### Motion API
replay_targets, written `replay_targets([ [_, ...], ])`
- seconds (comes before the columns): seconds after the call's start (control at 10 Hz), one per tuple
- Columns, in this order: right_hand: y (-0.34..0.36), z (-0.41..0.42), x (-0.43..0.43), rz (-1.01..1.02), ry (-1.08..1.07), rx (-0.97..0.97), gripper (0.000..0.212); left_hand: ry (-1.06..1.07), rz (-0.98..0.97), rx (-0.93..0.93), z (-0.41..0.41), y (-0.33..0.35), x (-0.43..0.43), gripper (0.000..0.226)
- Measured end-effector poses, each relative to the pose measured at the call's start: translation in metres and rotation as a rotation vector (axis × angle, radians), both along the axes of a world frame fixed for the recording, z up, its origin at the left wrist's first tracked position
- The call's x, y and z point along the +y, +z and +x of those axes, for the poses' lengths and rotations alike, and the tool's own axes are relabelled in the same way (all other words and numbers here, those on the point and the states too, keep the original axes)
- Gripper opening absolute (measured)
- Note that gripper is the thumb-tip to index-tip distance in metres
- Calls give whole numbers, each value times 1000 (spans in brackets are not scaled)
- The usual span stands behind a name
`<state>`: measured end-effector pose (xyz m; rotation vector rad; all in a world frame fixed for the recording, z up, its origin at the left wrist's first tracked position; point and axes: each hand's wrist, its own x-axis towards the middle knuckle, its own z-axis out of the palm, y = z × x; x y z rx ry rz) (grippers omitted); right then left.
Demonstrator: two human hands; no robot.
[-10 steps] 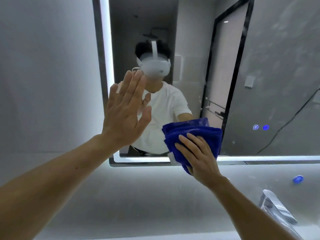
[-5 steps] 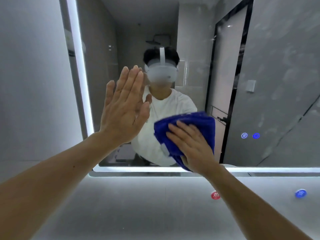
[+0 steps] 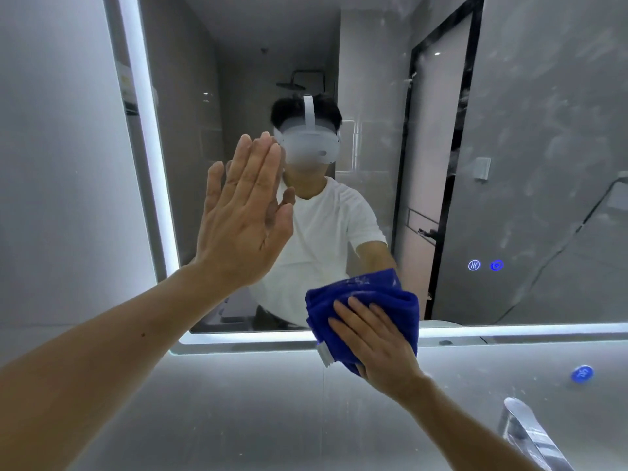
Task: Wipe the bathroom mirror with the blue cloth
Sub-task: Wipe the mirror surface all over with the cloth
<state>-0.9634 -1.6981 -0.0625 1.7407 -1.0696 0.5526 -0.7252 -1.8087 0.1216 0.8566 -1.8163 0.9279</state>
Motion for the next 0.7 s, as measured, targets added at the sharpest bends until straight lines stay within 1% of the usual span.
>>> replay_targets([
  [0.1,20,1,7,-9,25,77,80,27,-37,-8,8,4,-9,71],
  [0.2,85,16,2,-124,84,-31,66,50,30,-13,7,19,-4,73],
  [0.3,160,35,-7,-182,110,-325,52,-92,-20,34,17,29,17,71],
  [0.4,196,51,-20,-296,107,-393,59,-158,-91,79,31,39,49,62],
  [0.5,192,49,-24,-361,68,-365,62,-167,37,78,33,46,71,63],
  [0.6,152,50,-28,-283,65,-268,66,-175,35,71,34,41,79,63],
  [0.7,95,46,-26,-202,77,-104,60,-5,121,17,19,41,57,63],
])
